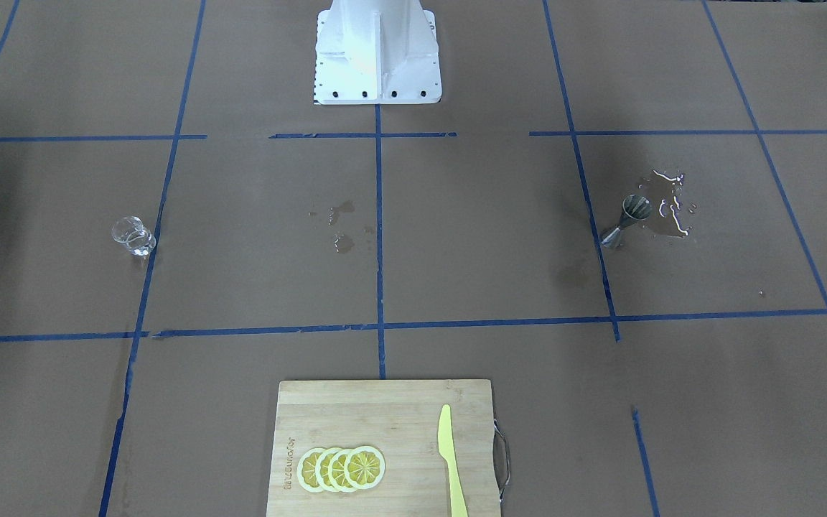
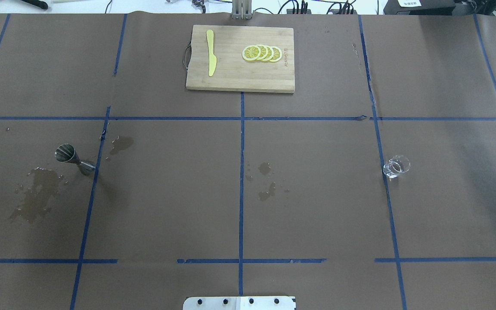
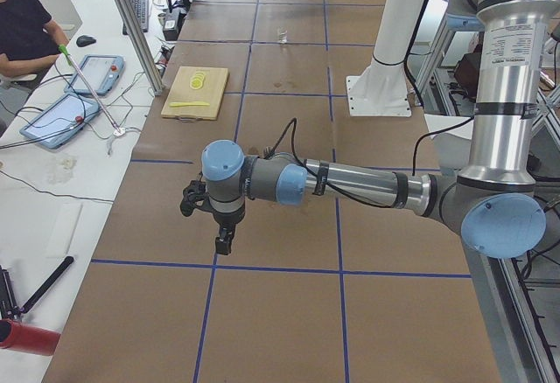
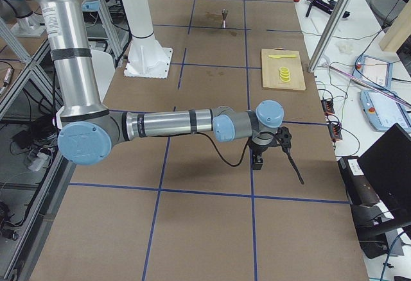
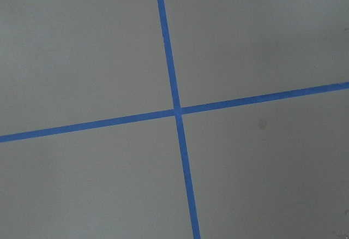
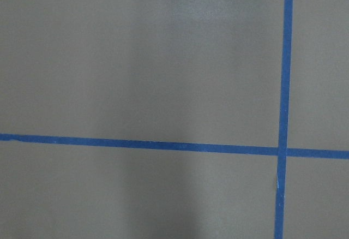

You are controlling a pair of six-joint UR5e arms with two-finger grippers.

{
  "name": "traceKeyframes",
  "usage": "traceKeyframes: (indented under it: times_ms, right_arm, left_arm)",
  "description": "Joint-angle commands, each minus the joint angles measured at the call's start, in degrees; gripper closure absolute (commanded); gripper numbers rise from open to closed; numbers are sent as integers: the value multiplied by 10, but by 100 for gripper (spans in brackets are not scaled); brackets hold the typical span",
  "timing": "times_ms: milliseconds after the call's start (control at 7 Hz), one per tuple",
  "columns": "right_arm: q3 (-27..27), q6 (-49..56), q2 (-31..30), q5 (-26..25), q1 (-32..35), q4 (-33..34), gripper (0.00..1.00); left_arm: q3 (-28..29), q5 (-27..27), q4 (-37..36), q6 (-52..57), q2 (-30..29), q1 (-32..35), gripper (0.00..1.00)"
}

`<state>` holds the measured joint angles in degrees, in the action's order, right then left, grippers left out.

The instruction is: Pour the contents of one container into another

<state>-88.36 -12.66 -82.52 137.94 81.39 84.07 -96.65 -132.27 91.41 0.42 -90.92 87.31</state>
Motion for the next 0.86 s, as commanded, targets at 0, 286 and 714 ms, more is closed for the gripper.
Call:
traceKeyframes:
  times_ms: [0, 286, 714]
  right_arm:
    - [-12, -1, -18, 0, 0, -2, 0]
    - [-10, -1, -19, 0, -1, -2, 0]
    - [-9, 4, -17, -8, -1, 0, 0]
  left_arm:
    - [-12, -10, 2, 6, 3, -1, 0]
    - [-27, -1, 3, 3, 6, -6, 0]
    - [-16, -8, 9, -1, 6, -6, 0]
